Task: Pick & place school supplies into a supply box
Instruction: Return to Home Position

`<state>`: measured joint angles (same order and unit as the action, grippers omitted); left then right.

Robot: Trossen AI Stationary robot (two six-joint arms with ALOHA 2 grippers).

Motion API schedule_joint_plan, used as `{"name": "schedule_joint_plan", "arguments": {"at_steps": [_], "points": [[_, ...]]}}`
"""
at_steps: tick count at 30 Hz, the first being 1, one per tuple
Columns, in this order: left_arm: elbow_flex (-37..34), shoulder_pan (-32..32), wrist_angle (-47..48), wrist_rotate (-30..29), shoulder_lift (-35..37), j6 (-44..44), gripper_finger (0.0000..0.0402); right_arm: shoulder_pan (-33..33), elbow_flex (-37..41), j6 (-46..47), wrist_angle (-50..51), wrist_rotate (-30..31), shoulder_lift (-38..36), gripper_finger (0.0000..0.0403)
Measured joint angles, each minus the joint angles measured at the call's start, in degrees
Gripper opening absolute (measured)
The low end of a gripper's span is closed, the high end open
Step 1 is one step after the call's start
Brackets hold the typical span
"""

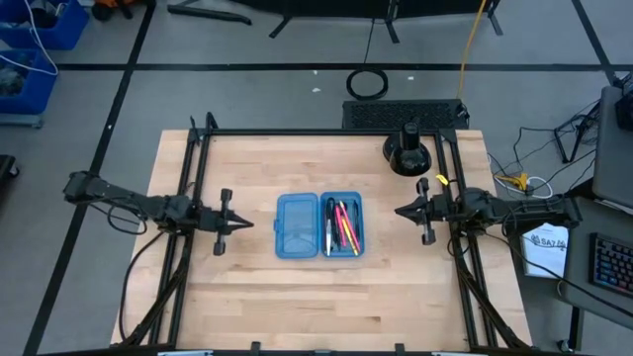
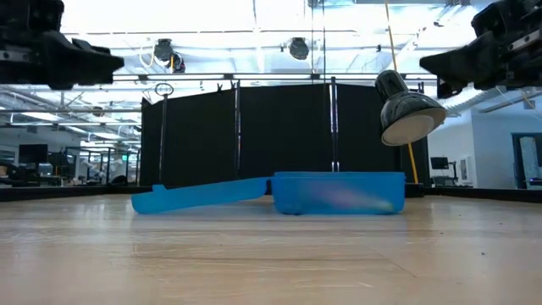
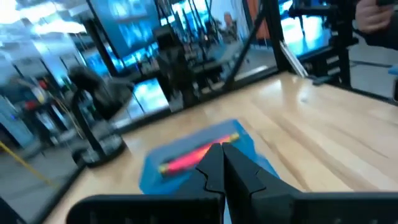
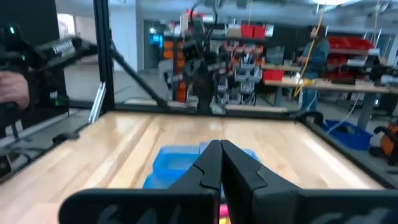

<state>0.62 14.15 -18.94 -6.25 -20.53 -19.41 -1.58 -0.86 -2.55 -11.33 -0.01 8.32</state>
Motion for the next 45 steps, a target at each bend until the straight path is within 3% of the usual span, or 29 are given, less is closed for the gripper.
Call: {"name": "schedule_joint_plan", "arguments": {"at_steps": [5, 10, 19, 27, 45], "points": [[0.0, 3.3, -0.2, -6.2, 2.8, -5.2, 0.0, 0.0, 0.0, -1.1, -3.4, 0.0, -0.8, 0.0], [0.0, 4.7, 2.0, -6.9, 8.1, -9.5, 0.0, 0.0, 0.0, -3.1, -2.9, -0.3, -1.6, 0.0], [0.0, -4.3, 12.1, -2.4, 20.4, -9.1, 0.0, 0.0, 0.0, -4.7, -3.2, -1.8, -1.6, 0.0], [0.1, -11.5, 18.1, 9.2, 19.7, 2.6, 0.0, 0.0, 0.0, -4.0, 0.9, -1.6, -0.7, 0.0], [0.1, -11.4, 18.2, 9.0, 15.2, 4.1, 0.0, 0.0, 0.0, -2.8, 1.4, -1.3, -0.4, 0.0]]}}
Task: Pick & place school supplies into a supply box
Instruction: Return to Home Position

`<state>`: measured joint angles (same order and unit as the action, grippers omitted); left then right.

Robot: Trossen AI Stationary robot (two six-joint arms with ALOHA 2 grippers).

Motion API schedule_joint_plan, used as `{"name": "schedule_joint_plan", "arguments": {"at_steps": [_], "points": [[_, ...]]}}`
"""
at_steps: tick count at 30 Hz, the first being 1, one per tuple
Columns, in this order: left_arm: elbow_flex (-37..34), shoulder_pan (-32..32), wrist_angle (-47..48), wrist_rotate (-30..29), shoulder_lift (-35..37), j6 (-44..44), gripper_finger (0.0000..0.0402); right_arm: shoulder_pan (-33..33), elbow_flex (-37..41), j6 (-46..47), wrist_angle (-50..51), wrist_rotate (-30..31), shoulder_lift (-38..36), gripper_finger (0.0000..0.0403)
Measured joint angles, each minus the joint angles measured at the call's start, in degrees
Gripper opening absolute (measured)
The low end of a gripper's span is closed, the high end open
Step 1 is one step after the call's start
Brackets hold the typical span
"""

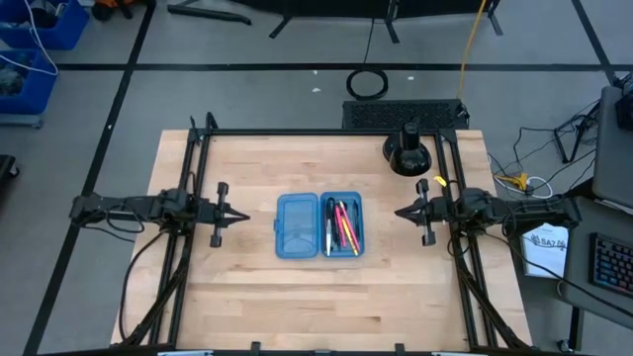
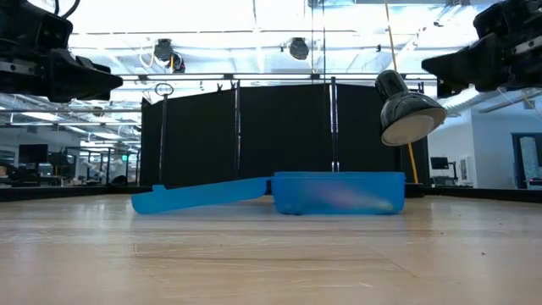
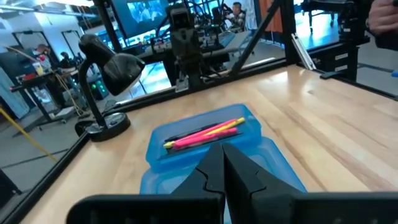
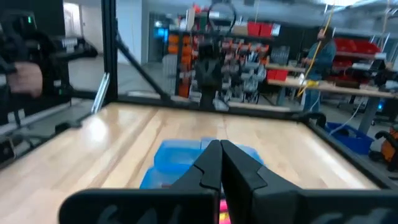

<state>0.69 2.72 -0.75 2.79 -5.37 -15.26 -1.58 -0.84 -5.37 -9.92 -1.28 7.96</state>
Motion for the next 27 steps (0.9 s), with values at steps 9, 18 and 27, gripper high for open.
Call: {"name": "schedule_joint_plan", "arguments": {"at_steps": [9, 18, 27], "points": [[0.0, 0.0, 0.0, -1.0, -0.7, 3.2, 0.0015, 0.0, 0.0, -0.1, -4.8, 0.0, 0.0, 0.0], [-0.1, 0.0, -0.6, -2.4, -0.6, 6.8, 0.0003, 0.0, 0.0, 0.1, -4.8, 0.0, 0.0, 0.0], [-0.1, 0.0, -0.7, -2.4, -0.6, 6.4, 0.0041, 0.0, 0.0, 0.2, -4.8, 0.0, 0.0, 0.0]]}}
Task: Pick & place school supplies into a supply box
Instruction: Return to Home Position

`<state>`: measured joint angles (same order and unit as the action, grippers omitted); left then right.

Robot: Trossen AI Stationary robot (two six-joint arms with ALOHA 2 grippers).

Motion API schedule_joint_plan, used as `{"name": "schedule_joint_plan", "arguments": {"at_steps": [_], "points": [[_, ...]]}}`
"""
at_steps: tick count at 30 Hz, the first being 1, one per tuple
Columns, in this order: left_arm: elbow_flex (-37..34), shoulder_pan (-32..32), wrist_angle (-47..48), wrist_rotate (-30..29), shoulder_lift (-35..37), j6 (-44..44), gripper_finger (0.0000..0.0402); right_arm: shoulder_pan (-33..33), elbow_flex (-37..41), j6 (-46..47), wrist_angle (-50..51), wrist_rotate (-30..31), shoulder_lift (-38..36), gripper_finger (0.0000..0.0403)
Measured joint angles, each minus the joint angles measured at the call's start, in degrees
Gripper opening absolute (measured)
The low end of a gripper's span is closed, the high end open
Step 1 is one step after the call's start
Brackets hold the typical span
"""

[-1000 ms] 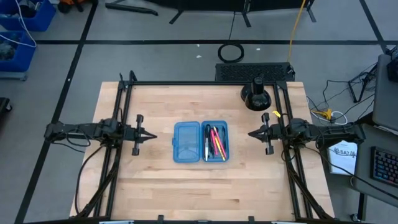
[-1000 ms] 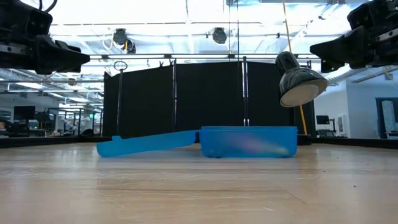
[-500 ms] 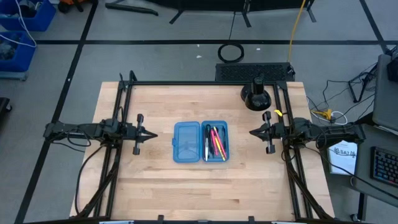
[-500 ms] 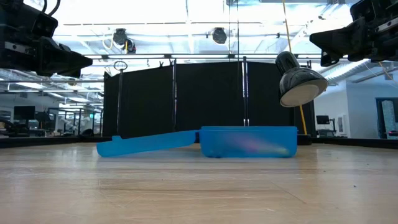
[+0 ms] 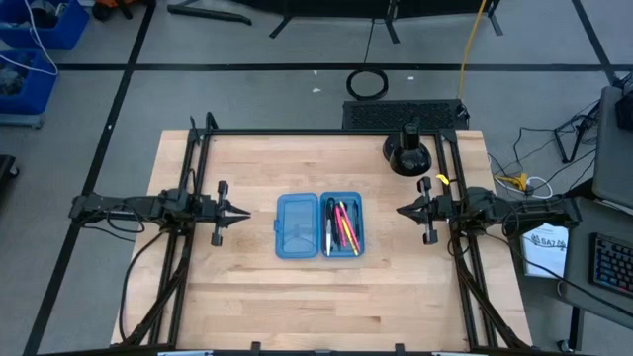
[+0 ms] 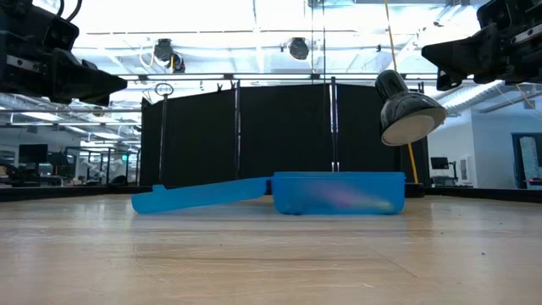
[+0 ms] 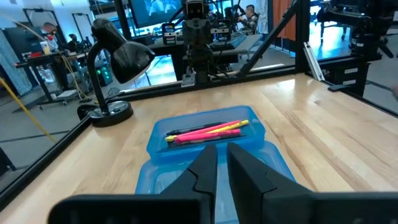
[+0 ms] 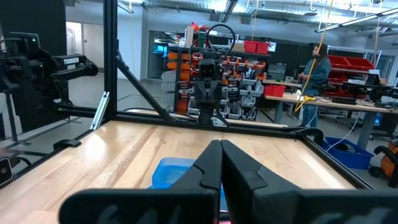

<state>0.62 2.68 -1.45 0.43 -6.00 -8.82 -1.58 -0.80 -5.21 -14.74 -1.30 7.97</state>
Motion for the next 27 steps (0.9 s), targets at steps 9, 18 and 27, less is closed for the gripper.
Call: {"name": "schedule_joint_plan", "arguments": {"at_steps": [9, 18, 27], "points": [[0.0, 0.0, 0.0, 0.0, 0.0, 0.1, 0.0046, 0.0, 0.0, 0.0, 0.0, 0.0, 0.0, 0.0], [0.0, 0.0, -0.1, 0.0, 0.0, 0.1, 0.0047, 0.0, -0.1, 0.0, 0.0, 0.0, 0.0, 0.0], [0.0, 0.0, -0.1, 0.0, 0.0, 0.1, 0.0047, 0.0, -0.1, 0.0, 0.0, 0.0, 0.0, 0.0]]}}
